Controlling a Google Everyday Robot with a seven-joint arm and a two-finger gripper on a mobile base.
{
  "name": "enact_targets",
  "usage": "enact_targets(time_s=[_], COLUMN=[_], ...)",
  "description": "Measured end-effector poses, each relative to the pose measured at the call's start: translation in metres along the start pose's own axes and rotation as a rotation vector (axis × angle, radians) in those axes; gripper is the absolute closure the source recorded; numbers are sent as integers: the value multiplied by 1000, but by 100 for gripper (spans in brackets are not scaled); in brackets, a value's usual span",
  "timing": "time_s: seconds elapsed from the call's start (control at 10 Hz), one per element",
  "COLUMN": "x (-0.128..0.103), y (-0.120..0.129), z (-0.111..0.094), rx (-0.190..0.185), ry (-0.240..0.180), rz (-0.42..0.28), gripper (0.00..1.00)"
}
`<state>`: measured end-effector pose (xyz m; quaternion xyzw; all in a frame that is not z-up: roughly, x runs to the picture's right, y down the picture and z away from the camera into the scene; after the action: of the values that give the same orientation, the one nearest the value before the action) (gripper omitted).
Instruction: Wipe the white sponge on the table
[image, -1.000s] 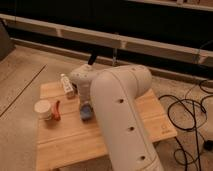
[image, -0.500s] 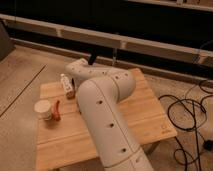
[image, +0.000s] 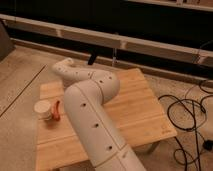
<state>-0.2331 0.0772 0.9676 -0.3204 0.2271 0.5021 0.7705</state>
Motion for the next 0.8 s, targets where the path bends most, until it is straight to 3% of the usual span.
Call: enact_targets(time_s=[0.4, 0.8], x=[17, 57], y=[45, 39], z=[3, 12], rx=[-76, -109], ry=[-21, -11], rz=[-2, 62], gripper=[100, 100])
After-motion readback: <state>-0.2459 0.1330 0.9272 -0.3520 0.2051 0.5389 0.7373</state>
